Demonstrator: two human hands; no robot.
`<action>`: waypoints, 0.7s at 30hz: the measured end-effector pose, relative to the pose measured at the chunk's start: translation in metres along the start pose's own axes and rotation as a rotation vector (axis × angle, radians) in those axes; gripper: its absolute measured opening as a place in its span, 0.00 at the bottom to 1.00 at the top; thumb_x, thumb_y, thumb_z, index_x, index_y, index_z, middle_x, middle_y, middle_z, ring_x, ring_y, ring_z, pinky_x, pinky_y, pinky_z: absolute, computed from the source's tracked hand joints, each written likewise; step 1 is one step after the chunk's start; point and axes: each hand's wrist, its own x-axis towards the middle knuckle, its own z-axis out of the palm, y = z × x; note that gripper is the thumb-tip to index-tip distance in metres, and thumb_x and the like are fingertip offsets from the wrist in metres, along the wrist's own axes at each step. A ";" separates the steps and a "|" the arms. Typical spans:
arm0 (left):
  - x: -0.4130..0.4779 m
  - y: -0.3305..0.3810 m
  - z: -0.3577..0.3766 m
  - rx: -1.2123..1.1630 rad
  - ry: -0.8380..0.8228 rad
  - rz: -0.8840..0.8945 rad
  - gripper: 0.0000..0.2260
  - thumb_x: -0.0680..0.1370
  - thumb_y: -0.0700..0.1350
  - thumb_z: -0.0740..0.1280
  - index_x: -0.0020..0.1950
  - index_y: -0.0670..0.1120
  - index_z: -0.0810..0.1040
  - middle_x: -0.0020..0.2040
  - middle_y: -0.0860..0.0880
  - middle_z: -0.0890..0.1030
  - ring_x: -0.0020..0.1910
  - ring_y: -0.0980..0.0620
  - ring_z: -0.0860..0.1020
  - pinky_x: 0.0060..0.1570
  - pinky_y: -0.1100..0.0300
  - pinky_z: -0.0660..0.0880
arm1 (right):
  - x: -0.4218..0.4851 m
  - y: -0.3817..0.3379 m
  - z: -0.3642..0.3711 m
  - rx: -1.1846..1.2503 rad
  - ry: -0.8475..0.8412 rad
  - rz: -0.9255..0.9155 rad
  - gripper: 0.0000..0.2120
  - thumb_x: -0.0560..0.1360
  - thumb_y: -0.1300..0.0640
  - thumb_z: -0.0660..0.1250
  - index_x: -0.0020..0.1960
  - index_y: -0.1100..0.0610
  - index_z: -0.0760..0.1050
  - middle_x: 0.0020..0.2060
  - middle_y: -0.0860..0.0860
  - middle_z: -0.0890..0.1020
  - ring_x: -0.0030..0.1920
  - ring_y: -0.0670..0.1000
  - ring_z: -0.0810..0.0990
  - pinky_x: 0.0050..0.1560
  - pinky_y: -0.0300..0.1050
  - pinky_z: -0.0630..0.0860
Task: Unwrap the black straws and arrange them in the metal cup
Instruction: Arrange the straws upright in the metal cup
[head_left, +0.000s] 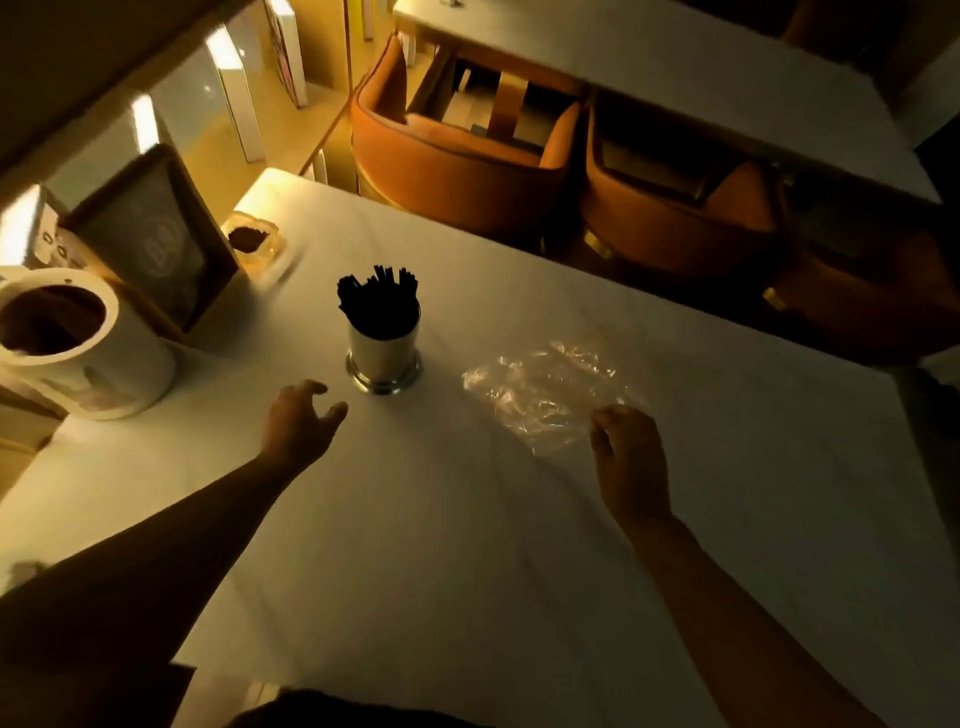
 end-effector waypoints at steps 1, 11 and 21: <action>-0.004 -0.011 0.010 0.058 -0.045 -0.024 0.24 0.80 0.53 0.71 0.72 0.43 0.74 0.72 0.36 0.73 0.70 0.36 0.72 0.67 0.38 0.73 | -0.004 0.005 0.013 -0.020 -0.043 0.030 0.09 0.76 0.63 0.69 0.55 0.65 0.81 0.52 0.61 0.82 0.56 0.62 0.78 0.58 0.54 0.75; -0.023 -0.083 0.073 0.367 -0.077 0.032 0.38 0.80 0.73 0.46 0.84 0.58 0.38 0.85 0.50 0.37 0.82 0.50 0.33 0.81 0.43 0.37 | -0.037 0.031 0.106 -0.009 -0.391 0.274 0.22 0.73 0.64 0.64 0.68 0.63 0.74 0.68 0.64 0.73 0.71 0.63 0.68 0.69 0.55 0.66; -0.023 -0.081 0.076 0.439 -0.035 0.046 0.38 0.78 0.75 0.40 0.83 0.58 0.33 0.84 0.50 0.33 0.81 0.51 0.31 0.81 0.43 0.35 | -0.041 0.032 0.128 -0.207 -0.380 0.197 0.19 0.75 0.44 0.64 0.62 0.52 0.77 0.66 0.57 0.76 0.63 0.60 0.75 0.57 0.58 0.70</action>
